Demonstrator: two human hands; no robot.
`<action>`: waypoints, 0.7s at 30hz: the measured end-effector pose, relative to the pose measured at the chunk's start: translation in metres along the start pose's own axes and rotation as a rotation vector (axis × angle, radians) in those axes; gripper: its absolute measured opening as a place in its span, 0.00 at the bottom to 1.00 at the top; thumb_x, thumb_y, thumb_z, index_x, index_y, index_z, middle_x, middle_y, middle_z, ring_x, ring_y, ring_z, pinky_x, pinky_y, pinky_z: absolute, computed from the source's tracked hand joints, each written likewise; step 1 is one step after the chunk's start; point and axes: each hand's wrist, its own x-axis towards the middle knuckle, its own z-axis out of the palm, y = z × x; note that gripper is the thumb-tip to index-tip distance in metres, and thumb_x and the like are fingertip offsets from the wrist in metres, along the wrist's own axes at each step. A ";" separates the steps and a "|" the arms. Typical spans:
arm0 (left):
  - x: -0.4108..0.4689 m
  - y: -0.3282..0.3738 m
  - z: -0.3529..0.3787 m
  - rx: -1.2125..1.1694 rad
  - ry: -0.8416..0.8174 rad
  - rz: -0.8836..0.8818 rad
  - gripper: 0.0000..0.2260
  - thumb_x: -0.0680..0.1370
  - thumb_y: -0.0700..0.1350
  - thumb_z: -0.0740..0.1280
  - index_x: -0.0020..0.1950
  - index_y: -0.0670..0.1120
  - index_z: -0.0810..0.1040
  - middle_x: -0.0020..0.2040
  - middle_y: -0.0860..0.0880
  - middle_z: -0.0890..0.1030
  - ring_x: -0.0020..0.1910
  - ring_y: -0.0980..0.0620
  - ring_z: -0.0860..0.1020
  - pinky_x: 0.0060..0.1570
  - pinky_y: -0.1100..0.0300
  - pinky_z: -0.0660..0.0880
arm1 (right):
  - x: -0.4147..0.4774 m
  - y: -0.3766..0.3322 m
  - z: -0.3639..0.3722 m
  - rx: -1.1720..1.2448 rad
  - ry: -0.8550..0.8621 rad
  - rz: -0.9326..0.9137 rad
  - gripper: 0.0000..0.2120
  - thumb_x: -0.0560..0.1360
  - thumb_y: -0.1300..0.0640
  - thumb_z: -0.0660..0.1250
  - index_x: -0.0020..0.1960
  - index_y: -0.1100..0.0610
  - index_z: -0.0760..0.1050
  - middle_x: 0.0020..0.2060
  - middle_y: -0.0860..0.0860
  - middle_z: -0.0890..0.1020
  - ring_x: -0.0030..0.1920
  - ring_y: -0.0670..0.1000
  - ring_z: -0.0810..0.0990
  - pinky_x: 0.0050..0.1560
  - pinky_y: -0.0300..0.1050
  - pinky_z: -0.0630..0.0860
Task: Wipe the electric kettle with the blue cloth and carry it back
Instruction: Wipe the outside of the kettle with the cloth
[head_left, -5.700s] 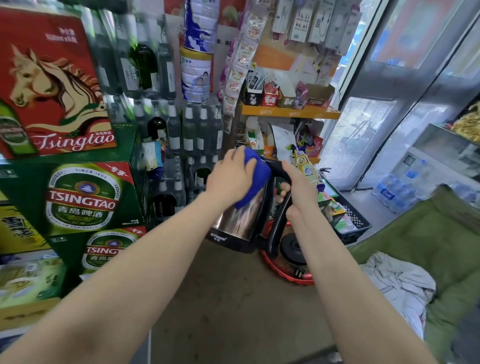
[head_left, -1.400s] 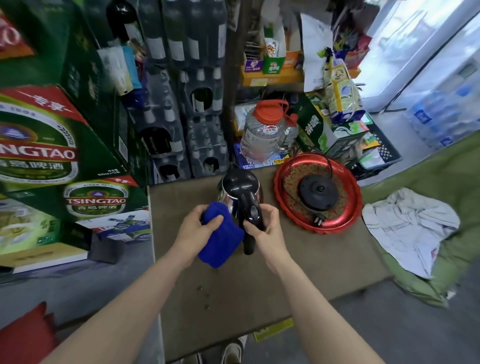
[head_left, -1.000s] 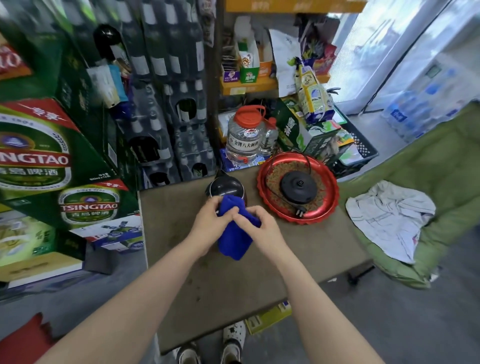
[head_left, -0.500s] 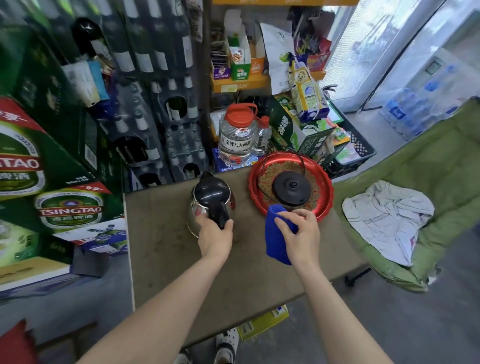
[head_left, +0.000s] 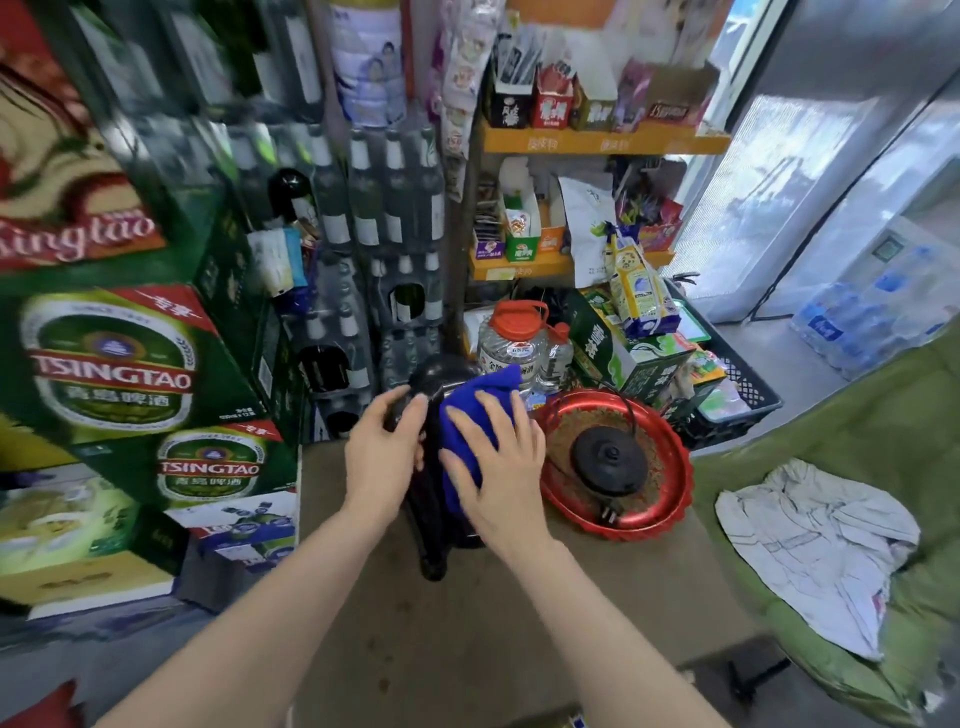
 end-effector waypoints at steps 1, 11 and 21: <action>0.001 0.011 -0.003 -0.068 -0.026 0.005 0.13 0.77 0.52 0.69 0.61 0.52 0.79 0.33 0.48 0.80 0.26 0.52 0.73 0.31 0.56 0.72 | 0.008 -0.001 -0.001 0.015 -0.014 -0.001 0.21 0.81 0.42 0.58 0.73 0.43 0.70 0.77 0.50 0.68 0.81 0.59 0.56 0.77 0.63 0.54; 0.000 0.099 -0.017 -0.289 -0.117 0.052 0.09 0.78 0.45 0.69 0.58 0.48 0.82 0.30 0.46 0.75 0.21 0.55 0.68 0.22 0.61 0.66 | 0.075 -0.050 -0.056 0.110 0.236 -0.035 0.23 0.77 0.49 0.61 0.71 0.48 0.75 0.74 0.53 0.72 0.75 0.58 0.67 0.76 0.57 0.63; 0.000 0.129 -0.016 -0.454 -0.166 -0.020 0.09 0.78 0.45 0.69 0.56 0.43 0.81 0.30 0.46 0.73 0.21 0.54 0.67 0.21 0.63 0.64 | 0.097 -0.060 -0.093 0.060 0.261 0.000 0.23 0.77 0.45 0.60 0.70 0.48 0.75 0.70 0.51 0.75 0.71 0.55 0.72 0.70 0.57 0.70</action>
